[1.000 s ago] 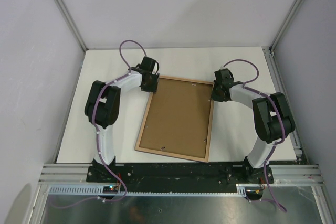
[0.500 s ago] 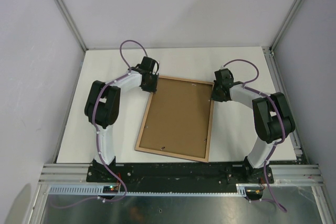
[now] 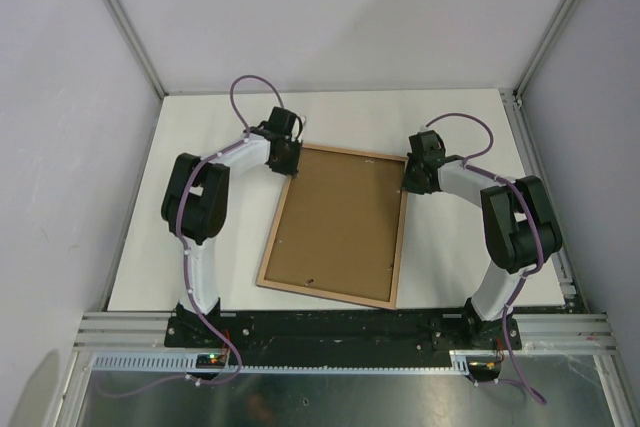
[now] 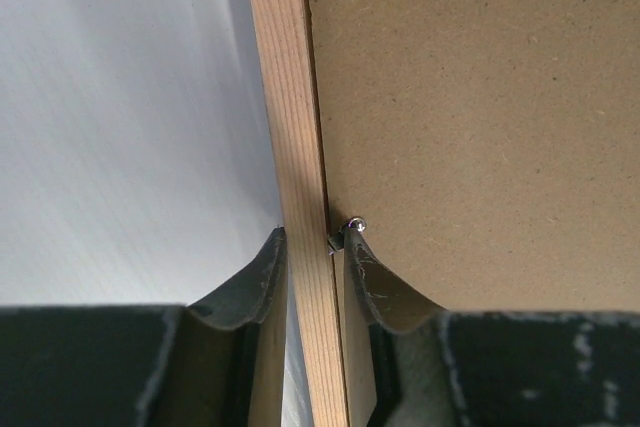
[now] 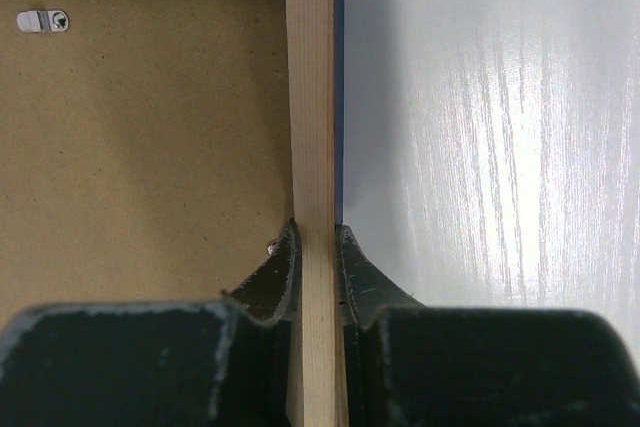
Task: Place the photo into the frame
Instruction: Press the fastener onto the backboard, then rotate the photo frame at the center of the board.
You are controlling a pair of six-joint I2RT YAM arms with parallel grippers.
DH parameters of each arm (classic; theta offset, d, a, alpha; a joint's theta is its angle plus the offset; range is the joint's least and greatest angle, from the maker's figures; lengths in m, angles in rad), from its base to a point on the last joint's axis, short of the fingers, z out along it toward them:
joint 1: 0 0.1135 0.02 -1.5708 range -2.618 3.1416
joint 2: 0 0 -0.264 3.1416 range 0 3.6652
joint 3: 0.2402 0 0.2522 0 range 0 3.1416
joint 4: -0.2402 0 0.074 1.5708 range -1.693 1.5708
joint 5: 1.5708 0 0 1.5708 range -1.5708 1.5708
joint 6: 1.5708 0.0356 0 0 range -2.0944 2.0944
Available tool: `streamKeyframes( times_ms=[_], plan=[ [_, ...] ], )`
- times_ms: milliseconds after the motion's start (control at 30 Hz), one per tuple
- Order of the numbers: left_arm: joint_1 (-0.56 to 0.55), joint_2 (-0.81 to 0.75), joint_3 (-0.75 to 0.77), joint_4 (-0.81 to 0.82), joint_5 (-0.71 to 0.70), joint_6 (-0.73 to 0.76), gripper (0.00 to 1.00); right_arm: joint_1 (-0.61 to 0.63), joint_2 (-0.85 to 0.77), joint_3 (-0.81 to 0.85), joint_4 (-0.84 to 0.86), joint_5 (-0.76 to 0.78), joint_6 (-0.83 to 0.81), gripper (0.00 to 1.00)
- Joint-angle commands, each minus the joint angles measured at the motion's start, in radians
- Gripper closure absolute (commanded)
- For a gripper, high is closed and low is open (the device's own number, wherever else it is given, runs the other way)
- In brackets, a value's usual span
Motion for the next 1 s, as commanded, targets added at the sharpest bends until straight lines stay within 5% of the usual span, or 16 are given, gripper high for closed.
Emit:
streamKeyframes(
  times_ms=[0, 167, 267, 500, 767, 967],
  plan=[
    [0.018, 0.045, 0.07, -0.007, -0.021, 0.083, 1.0, -0.01, -0.022, 0.013, -0.03, -0.005, -0.006, 0.85],
    [0.024, 0.091, 0.153, -0.008, -0.016, 0.06, 0.91, -0.017, -0.05, 0.013, -0.045, -0.004, -0.01, 0.61],
    [0.031, 0.103, 0.183, -0.007, -0.016, 0.046, 0.69, -0.029, -0.067, 0.013, -0.052, -0.011, -0.012, 0.51],
    [0.051, 0.075, 0.226, -0.007, -0.043, 0.006, 0.39, -0.045, -0.114, 0.014, -0.053, -0.04, -0.006, 0.42],
    [0.077, -0.121, 0.142, -0.055, -0.237, -0.261, 0.27, -0.052, -0.167, 0.013, -0.063, -0.045, 0.003, 0.4],
    [0.076, -0.449, -0.199, -0.11, -0.3, -0.646, 0.28, -0.046, -0.238, 0.013, -0.065, -0.031, 0.022, 0.38]
  ],
)
